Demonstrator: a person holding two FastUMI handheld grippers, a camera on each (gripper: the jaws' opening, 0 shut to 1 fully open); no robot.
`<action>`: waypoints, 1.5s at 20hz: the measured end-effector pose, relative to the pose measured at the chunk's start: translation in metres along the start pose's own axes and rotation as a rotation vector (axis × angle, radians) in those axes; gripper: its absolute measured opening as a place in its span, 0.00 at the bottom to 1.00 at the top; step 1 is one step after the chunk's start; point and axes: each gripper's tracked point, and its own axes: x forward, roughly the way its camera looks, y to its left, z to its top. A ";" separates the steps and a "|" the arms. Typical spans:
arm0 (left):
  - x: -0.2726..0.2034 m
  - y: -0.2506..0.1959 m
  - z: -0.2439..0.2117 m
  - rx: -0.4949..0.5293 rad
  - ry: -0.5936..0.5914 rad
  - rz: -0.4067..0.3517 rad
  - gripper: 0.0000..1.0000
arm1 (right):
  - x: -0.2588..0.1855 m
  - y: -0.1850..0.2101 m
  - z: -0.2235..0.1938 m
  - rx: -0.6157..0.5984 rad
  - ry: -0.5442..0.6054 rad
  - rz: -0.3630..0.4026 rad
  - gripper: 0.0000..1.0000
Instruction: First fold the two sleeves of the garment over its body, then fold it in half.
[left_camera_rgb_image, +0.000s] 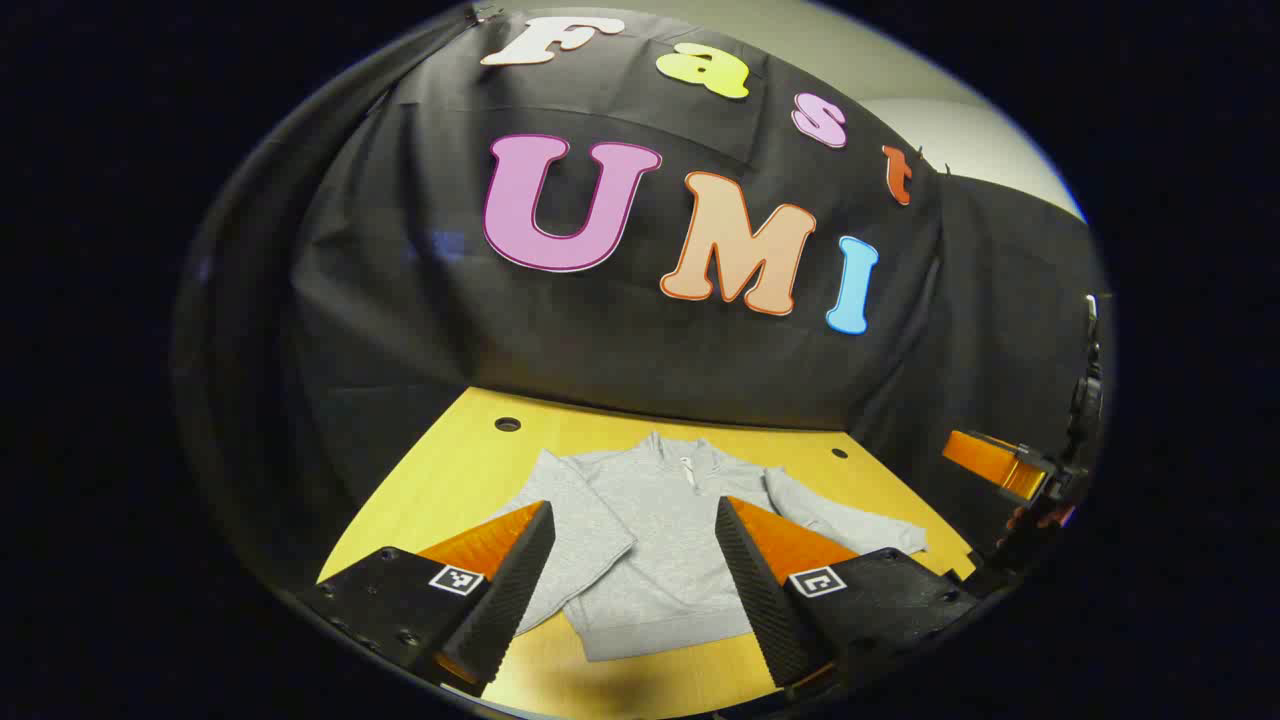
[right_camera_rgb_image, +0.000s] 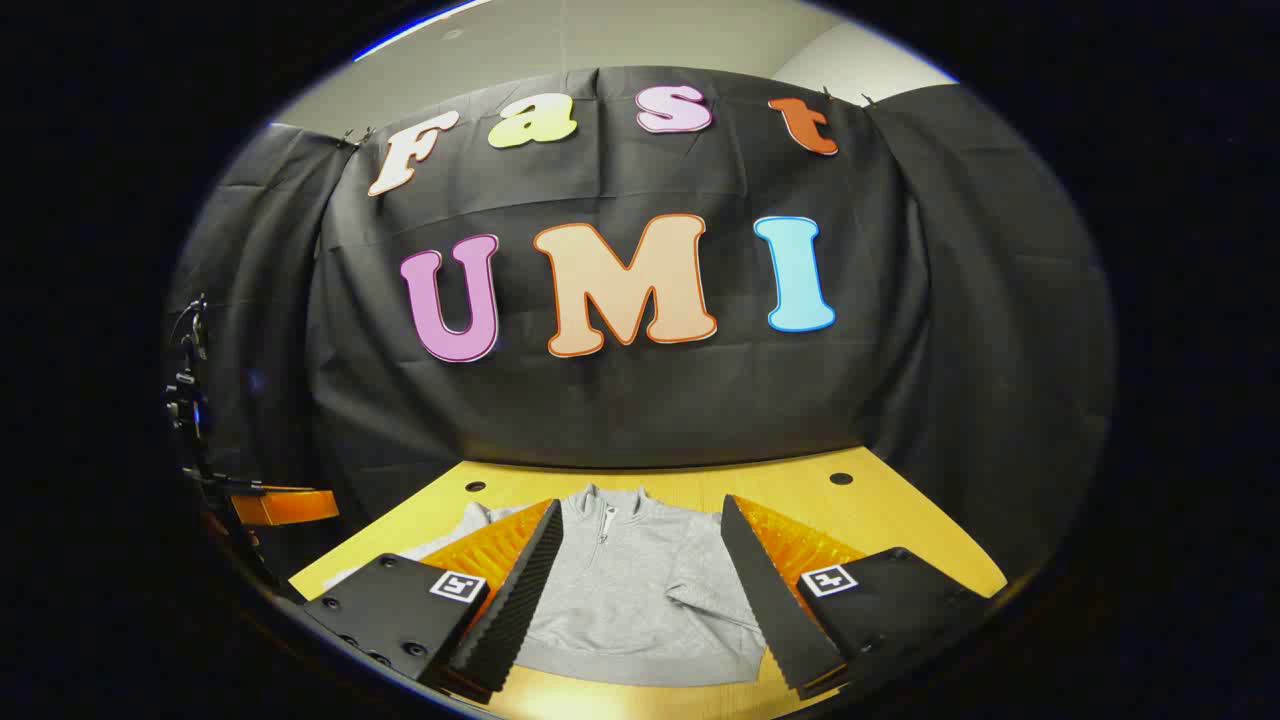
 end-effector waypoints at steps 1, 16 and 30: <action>0.000 -0.002 -0.002 0.002 0.008 0.002 0.94 | 0.000 -0.005 0.001 -0.003 0.002 -0.007 0.98; -0.001 -0.026 -0.004 -0.003 0.001 -0.008 0.94 | -0.006 -0.081 -0.007 -0.019 0.025 -0.090 0.99; 0.004 -0.031 -0.015 0.021 0.032 0.021 0.94 | 0.015 -0.250 -0.090 -0.026 0.204 -0.251 0.99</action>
